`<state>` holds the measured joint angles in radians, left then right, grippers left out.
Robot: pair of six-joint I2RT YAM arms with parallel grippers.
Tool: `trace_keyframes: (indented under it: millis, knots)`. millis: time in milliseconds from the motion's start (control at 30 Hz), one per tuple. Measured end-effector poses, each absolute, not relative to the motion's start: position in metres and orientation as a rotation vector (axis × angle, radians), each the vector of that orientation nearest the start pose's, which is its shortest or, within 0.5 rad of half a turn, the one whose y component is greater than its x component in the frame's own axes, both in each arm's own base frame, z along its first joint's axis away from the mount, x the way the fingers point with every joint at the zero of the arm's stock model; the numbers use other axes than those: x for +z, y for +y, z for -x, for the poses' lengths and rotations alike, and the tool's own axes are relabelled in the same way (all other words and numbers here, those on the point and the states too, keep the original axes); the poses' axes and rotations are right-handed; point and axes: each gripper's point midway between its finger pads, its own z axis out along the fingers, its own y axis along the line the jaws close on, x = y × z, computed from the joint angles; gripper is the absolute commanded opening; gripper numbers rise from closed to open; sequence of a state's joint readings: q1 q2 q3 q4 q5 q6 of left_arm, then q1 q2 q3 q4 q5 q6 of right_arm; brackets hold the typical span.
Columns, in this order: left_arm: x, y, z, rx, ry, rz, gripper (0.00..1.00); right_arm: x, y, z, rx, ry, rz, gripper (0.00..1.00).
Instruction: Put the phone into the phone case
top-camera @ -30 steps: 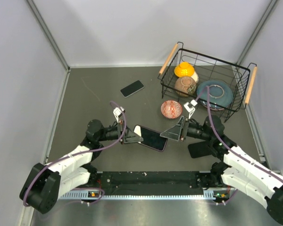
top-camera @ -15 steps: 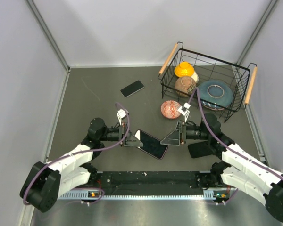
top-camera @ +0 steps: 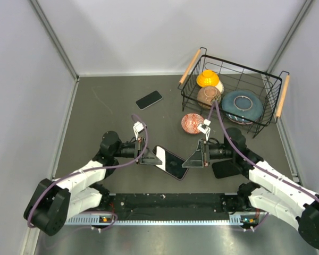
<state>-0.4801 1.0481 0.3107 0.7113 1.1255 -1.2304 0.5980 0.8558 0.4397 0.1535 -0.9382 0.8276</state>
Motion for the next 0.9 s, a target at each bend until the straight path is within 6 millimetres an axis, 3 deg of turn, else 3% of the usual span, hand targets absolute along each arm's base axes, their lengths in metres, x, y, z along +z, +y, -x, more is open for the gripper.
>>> trace_keyframes:
  millis: [67,233,267,367,500,633,900]
  knots:
    - [0.206,-0.259,-0.117,-2.061,2.066,-0.398,0.0,0.198,0.264,-0.104,1.767,2.102,0.541,0.0]
    - [0.202,-0.262,-0.123,-2.014,2.103,-0.443,0.04,0.194,0.262,-0.107,1.714,2.139,0.529,0.0]
    - [0.201,-0.262,-0.124,-2.008,2.108,-0.449,0.09,0.193,0.261,-0.108,1.7,2.14,0.529,0.0]
    - [0.198,-0.263,-0.127,-1.988,2.125,-0.461,0.4,0.19,0.26,-0.11,1.674,2.148,0.525,0.0]
    - [0.186,-0.264,-0.148,-1.911,2.201,-0.339,0.61,0.188,0.261,-0.118,1.642,2.148,0.473,0.0]
    - [0.181,-0.249,-0.181,-1.822,2.222,-0.172,0.81,0.169,0.258,-0.127,1.578,2.199,0.369,0.0]
    - [0.165,-0.206,-0.242,-1.433,2.314,0.107,0.79,0.118,0.255,-0.146,1.454,2.328,0.127,0.0]
